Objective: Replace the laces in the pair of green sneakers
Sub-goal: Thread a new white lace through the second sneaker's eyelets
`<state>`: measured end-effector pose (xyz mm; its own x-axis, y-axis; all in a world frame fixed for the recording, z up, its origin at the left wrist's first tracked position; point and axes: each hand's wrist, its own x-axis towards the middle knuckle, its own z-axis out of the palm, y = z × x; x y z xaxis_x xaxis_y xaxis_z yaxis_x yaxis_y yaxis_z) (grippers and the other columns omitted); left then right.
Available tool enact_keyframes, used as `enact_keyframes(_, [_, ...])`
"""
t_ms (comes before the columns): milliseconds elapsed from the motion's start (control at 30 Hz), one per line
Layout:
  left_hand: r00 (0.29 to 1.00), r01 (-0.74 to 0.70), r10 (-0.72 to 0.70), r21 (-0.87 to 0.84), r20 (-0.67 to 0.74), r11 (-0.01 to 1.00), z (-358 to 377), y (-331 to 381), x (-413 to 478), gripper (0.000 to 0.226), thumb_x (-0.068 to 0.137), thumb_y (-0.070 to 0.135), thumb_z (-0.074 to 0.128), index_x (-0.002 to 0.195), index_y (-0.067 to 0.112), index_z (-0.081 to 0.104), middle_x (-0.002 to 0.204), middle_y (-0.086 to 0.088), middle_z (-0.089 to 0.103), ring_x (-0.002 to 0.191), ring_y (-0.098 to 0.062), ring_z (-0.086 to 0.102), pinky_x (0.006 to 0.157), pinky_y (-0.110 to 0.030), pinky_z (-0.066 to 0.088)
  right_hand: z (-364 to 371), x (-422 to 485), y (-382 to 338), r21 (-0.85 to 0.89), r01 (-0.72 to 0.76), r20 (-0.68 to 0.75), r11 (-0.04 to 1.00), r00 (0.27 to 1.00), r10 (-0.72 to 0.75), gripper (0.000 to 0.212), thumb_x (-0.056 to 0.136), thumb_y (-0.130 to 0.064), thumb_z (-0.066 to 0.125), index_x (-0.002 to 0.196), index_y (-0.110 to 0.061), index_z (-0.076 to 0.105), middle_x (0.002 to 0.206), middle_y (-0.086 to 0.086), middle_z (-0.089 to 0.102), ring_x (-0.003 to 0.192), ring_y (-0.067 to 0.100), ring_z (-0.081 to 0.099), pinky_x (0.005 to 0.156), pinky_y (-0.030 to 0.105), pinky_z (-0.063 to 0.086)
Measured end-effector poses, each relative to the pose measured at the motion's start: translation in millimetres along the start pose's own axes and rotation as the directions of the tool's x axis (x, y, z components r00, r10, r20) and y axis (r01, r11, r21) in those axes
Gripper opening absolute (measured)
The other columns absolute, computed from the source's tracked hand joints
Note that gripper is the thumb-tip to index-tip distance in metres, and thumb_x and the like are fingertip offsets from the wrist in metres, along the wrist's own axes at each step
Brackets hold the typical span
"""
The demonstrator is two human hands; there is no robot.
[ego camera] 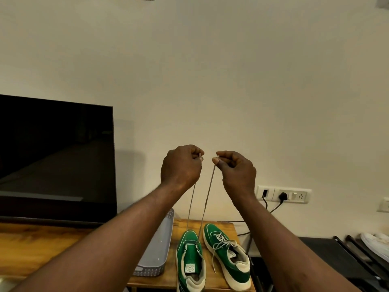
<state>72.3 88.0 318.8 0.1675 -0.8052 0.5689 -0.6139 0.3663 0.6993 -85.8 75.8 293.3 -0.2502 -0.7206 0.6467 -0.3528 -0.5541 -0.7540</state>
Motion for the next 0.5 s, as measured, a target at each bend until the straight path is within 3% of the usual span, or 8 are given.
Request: enact_keyframes(500, [0.998, -0.063, 0.063, 0.015, -0.007, 0.998, -2, -13, 12, 0.016, 0.099, 0.027, 0.069, 0.112, 0.031, 0.078, 0.100, 0.013, 0.077, 0.093, -0.003, 0.066, 0.078, -0.022, 0.048, 9, 3, 6, -0.032, 0.038, -0.022, 0.999, 0.999, -0.039, 0.017, 0.092, -0.018, 0.081, 0.108, -0.022, 0.080, 0.091, -0.011, 0.077, 0.089, -0.004, 0.072, 0.077, 0.007, 0.052])
